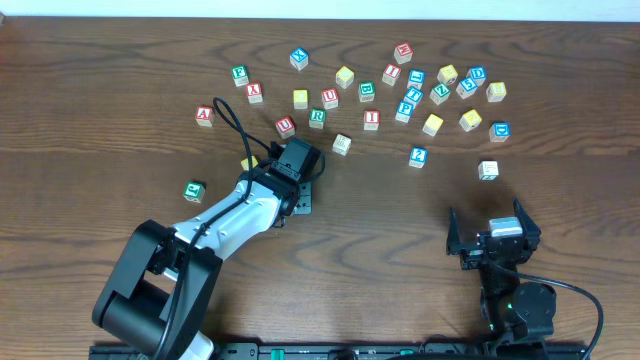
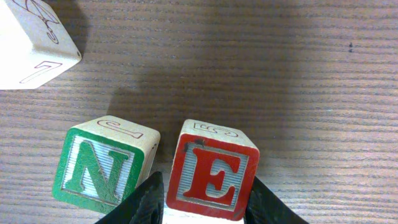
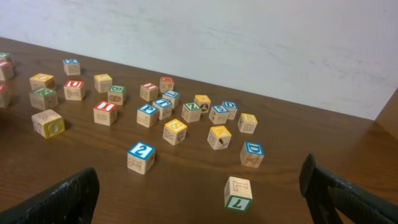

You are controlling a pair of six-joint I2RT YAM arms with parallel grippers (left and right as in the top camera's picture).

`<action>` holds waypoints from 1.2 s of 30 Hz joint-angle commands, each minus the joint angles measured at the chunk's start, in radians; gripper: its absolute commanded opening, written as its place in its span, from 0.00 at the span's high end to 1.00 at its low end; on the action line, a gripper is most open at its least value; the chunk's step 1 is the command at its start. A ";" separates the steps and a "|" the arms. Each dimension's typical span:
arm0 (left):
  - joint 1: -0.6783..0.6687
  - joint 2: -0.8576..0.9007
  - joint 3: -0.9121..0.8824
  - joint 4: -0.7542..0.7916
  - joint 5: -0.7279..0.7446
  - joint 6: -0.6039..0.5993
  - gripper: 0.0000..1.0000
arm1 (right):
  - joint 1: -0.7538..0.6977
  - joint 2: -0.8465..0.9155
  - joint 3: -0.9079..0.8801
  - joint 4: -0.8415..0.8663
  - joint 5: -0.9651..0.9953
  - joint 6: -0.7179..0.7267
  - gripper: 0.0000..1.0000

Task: Spell out NEURIPS
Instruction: 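Open the left gripper and release the E block beside N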

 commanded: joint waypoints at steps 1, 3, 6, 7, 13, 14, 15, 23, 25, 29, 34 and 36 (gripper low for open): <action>-0.002 -0.004 0.028 -0.005 -0.006 0.021 0.60 | -0.009 -0.005 -0.002 -0.004 -0.001 -0.007 0.01; -0.002 -0.004 0.028 -0.003 -0.006 0.025 0.61 | -0.009 -0.005 -0.002 -0.004 -0.001 -0.007 0.01; -0.002 -0.004 0.028 -0.002 -0.006 0.025 0.60 | -0.009 -0.005 -0.002 -0.004 -0.001 -0.007 0.01; -0.002 -0.004 0.028 -0.002 -0.006 0.025 0.61 | -0.009 -0.005 -0.002 -0.004 -0.001 -0.007 0.01; -0.002 -0.004 0.028 0.013 -0.006 0.044 0.60 | -0.009 -0.005 -0.002 -0.004 -0.001 -0.007 0.01; -0.002 -0.004 0.028 0.013 -0.006 0.044 0.61 | -0.009 -0.005 -0.002 -0.004 -0.001 -0.007 0.01; -0.002 -0.004 0.028 0.014 -0.006 0.044 0.60 | -0.009 -0.005 -0.002 -0.004 -0.001 -0.007 0.01; -0.002 -0.004 0.028 0.040 -0.010 0.056 0.60 | -0.009 -0.005 -0.002 -0.004 -0.001 -0.007 0.01; -0.002 -0.004 0.028 0.047 -0.010 0.061 0.60 | -0.009 -0.005 -0.002 -0.004 -0.001 -0.007 0.01; -0.002 -0.004 0.028 0.055 -0.013 0.063 0.60 | -0.009 -0.005 -0.002 -0.004 -0.001 -0.007 0.01; -0.002 -0.004 0.028 0.062 -0.017 0.067 0.60 | -0.009 -0.005 -0.002 -0.004 -0.001 -0.007 0.01; -0.002 -0.004 0.028 0.062 -0.017 0.067 0.60 | -0.009 -0.005 -0.002 -0.004 -0.001 -0.007 0.01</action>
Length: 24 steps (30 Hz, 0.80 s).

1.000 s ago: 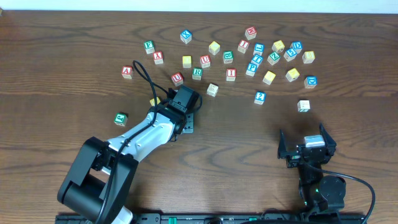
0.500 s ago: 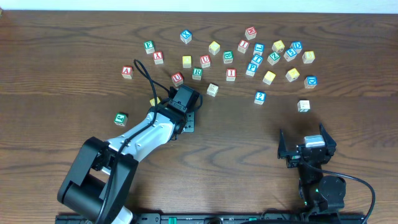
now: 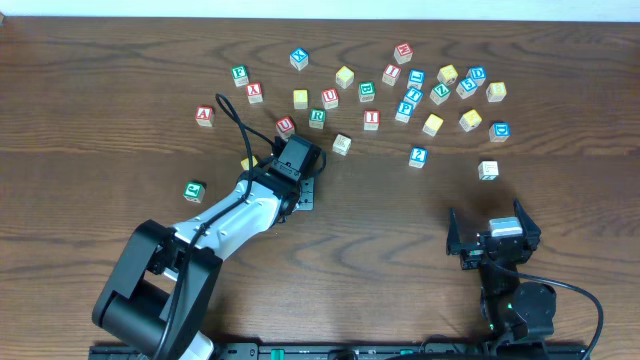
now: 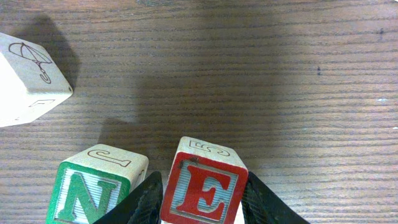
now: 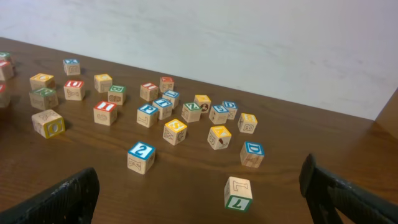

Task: Spell out NEURIPS
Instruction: 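Open the left gripper and release the E block beside N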

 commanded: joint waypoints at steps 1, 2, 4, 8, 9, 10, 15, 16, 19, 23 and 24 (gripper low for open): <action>-0.002 -0.004 0.027 0.002 -0.017 0.017 0.60 | -0.009 -0.005 -0.002 -0.004 -0.001 -0.007 0.01; -0.002 -0.004 0.027 0.002 -0.017 0.017 0.60 | -0.009 -0.005 -0.002 -0.004 -0.001 -0.007 0.01; -0.002 -0.004 0.027 0.002 -0.017 0.021 0.60 | -0.009 -0.005 -0.002 -0.004 -0.001 -0.007 0.01; -0.002 -0.004 0.027 0.001 -0.021 0.021 0.60 | -0.009 -0.005 -0.002 -0.004 -0.001 -0.007 0.01; -0.002 -0.004 0.027 0.001 -0.021 0.021 0.60 | -0.009 -0.005 -0.002 -0.004 -0.001 -0.007 0.01; -0.002 -0.004 0.027 0.000 -0.021 0.021 0.60 | -0.009 -0.005 -0.002 -0.004 -0.001 -0.007 0.01; -0.002 -0.004 0.027 -0.010 -0.021 0.019 0.60 | -0.009 -0.005 -0.002 -0.004 -0.001 -0.007 0.01; -0.002 -0.004 0.027 -0.011 -0.021 0.019 0.60 | -0.009 -0.005 -0.002 -0.004 -0.001 -0.007 0.01; -0.002 -0.004 0.027 -0.014 -0.021 0.008 0.60 | -0.009 -0.005 -0.002 -0.004 -0.001 -0.007 0.01; -0.002 -0.004 0.027 -0.021 -0.029 -0.023 0.60 | -0.009 -0.005 -0.002 -0.004 -0.001 -0.007 0.01; -0.002 -0.004 0.027 -0.022 -0.033 -0.032 0.60 | -0.009 -0.005 -0.002 -0.004 -0.001 -0.007 0.01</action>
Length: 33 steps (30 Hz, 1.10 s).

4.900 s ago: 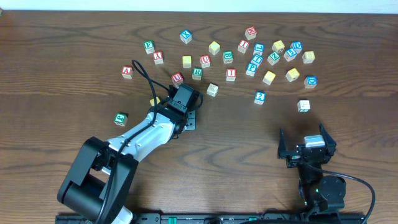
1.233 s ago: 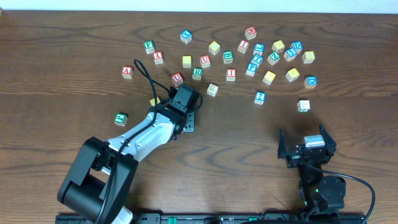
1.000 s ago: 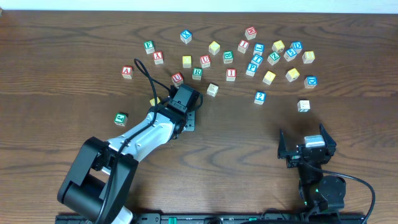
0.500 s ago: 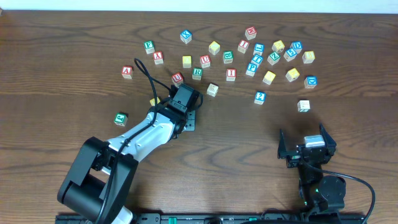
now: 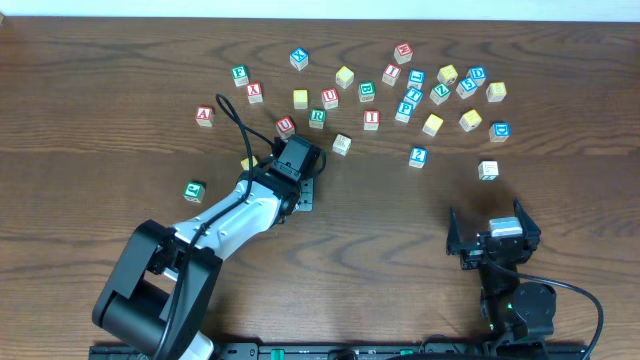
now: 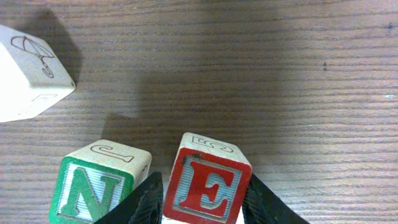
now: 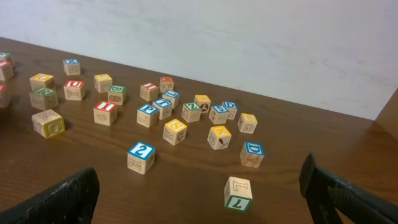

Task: Spell out NEURIPS
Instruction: 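Open the left gripper and release the E block beside N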

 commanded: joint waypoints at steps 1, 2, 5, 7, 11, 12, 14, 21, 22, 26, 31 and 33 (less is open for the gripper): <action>-0.002 -0.004 0.027 -0.010 -0.033 -0.035 0.61 | -0.009 -0.005 -0.002 -0.004 -0.001 -0.007 0.01; -0.002 -0.004 0.027 -0.010 -0.032 -0.036 0.61 | -0.009 -0.005 -0.002 -0.004 -0.001 -0.007 0.01; -0.002 -0.004 0.027 -0.010 -0.032 -0.064 0.61 | -0.009 -0.005 -0.002 -0.004 -0.001 -0.007 0.01; -0.002 -0.004 0.027 -0.010 -0.032 -0.081 0.61 | -0.009 -0.005 -0.002 -0.004 -0.001 -0.007 0.01; -0.002 -0.004 0.027 -0.009 -0.033 -0.122 0.62 | -0.009 -0.005 -0.002 -0.004 -0.001 -0.007 0.01; -0.002 -0.004 0.027 -0.008 -0.033 -0.129 0.62 | -0.009 -0.005 -0.002 -0.004 -0.001 -0.007 0.01; -0.002 -0.004 0.027 -0.008 -0.035 -0.144 0.61 | -0.009 -0.005 -0.002 -0.004 -0.001 -0.007 0.01; -0.002 -0.004 0.027 -0.009 -0.036 -0.144 0.62 | -0.009 -0.005 -0.002 -0.004 -0.001 -0.007 0.01; -0.002 -0.004 0.027 -0.009 -0.036 -0.144 0.62 | -0.009 -0.005 -0.002 -0.004 -0.001 -0.007 0.01; -0.002 -0.004 0.027 -0.009 -0.036 -0.144 0.61 | -0.009 -0.005 -0.002 -0.004 -0.001 -0.007 0.01; -0.002 -0.004 0.027 -0.008 -0.036 -0.143 0.61 | -0.009 -0.005 -0.002 -0.004 -0.001 -0.007 0.01; -0.002 -0.004 0.027 -0.008 -0.036 -0.140 0.60 | -0.009 -0.005 -0.002 -0.004 -0.001 -0.007 0.01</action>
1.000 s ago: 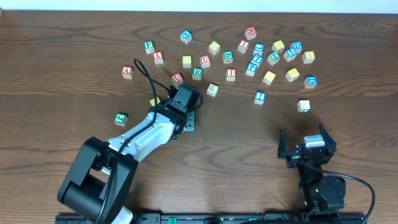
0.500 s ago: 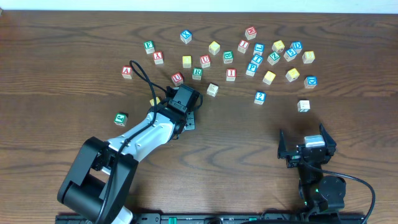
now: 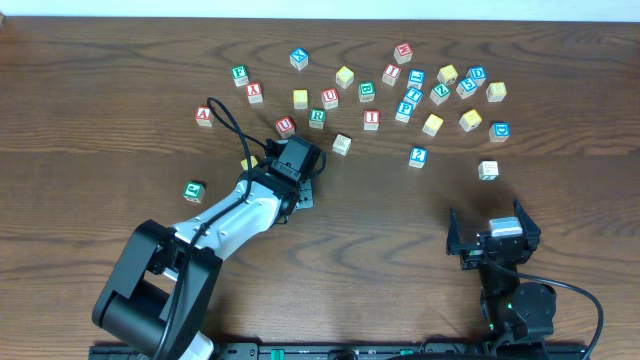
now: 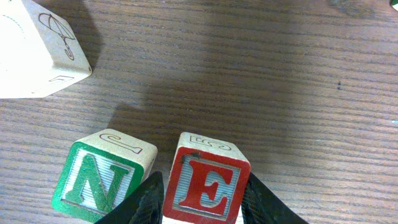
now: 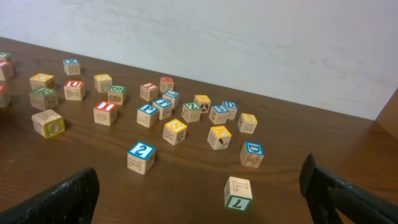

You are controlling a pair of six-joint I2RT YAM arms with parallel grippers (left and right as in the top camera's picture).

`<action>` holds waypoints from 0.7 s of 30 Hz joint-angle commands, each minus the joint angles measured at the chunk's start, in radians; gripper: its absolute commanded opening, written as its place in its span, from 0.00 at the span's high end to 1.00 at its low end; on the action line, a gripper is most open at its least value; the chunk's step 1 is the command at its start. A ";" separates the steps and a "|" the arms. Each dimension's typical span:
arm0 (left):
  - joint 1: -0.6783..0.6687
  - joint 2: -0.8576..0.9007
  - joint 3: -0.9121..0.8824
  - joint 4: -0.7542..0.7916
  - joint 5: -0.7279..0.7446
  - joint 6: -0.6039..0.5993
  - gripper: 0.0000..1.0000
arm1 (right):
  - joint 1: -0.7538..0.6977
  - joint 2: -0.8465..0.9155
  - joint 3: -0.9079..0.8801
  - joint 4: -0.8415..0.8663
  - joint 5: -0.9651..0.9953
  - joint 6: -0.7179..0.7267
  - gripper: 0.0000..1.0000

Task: Spell out NEURIPS
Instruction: 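Open the left gripper and release the E block beside N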

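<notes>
My left gripper (image 4: 205, 202) is shut on a red E block (image 4: 208, 190), its dark fingers pressed against both sides. Just left of it a green N block (image 4: 99, 183) rests on the table, a narrow gap apart. From overhead, the left gripper (image 3: 297, 183) covers both blocks at the table's middle left. A red U block (image 3: 285, 126), a green R block (image 3: 317, 116) and a red I block (image 3: 371, 118) lie beyond it. My right gripper (image 3: 493, 243) stands open and holds nothing at the front right.
A pale block with an umbrella drawing (image 4: 37, 46) lies close by, beyond the N. Several loose letter blocks are scattered across the back (image 3: 440, 90). A green block (image 3: 194, 190) sits alone at the left. A block with a green 7 (image 5: 238, 193) lies ahead of the right gripper (image 5: 199, 186).
The left gripper, still shut on the E, has shifted slightly. The N block and the pale umbrella block now sit higher and further right in its view. The right arm has not moved.
Throughout, the left gripper has held the red E right beside the green N. The N was partly cut off at the wrist view's lower left in the middle moments and now shows more fully. The right gripper stayed open and still.
</notes>
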 commanded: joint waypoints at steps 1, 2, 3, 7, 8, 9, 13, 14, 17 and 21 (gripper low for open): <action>-0.002 -0.004 0.027 -0.005 -0.018 -0.005 0.60 | -0.009 -0.005 -0.002 -0.004 -0.001 -0.007 0.01; -0.002 -0.004 0.027 -0.005 -0.018 -0.005 0.58 | -0.009 -0.005 -0.002 -0.004 -0.001 -0.007 0.01; -0.002 -0.004 0.027 -0.005 -0.018 -0.005 0.56 | -0.009 -0.005 -0.002 -0.004 -0.001 -0.007 0.01; -0.002 -0.004 0.027 -0.004 -0.018 -0.005 0.56 | -0.009 -0.005 -0.002 -0.004 -0.001 -0.007 0.01; -0.002 -0.004 0.027 -0.004 -0.017 -0.001 0.56 | -0.009 -0.005 -0.002 -0.004 -0.001 -0.007 0.01; -0.002 -0.004 0.027 -0.004 -0.018 -0.001 0.56 | -0.009 -0.005 -0.002 -0.004 -0.001 -0.007 0.01; -0.002 -0.004 0.027 -0.004 -0.018 0.003 0.56 | -0.009 -0.005 -0.002 -0.004 -0.001 -0.007 0.01; -0.002 -0.004 0.027 -0.004 -0.018 0.003 0.56 | -0.009 -0.005 -0.002 -0.004 -0.001 -0.007 0.01; -0.002 -0.004 0.027 -0.004 -0.018 0.003 0.56 | -0.009 -0.005 -0.002 -0.004 -0.001 -0.007 0.01; -0.002 -0.004 0.027 0.002 -0.018 0.010 0.55 | -0.009 -0.005 -0.002 -0.004 -0.001 -0.007 0.01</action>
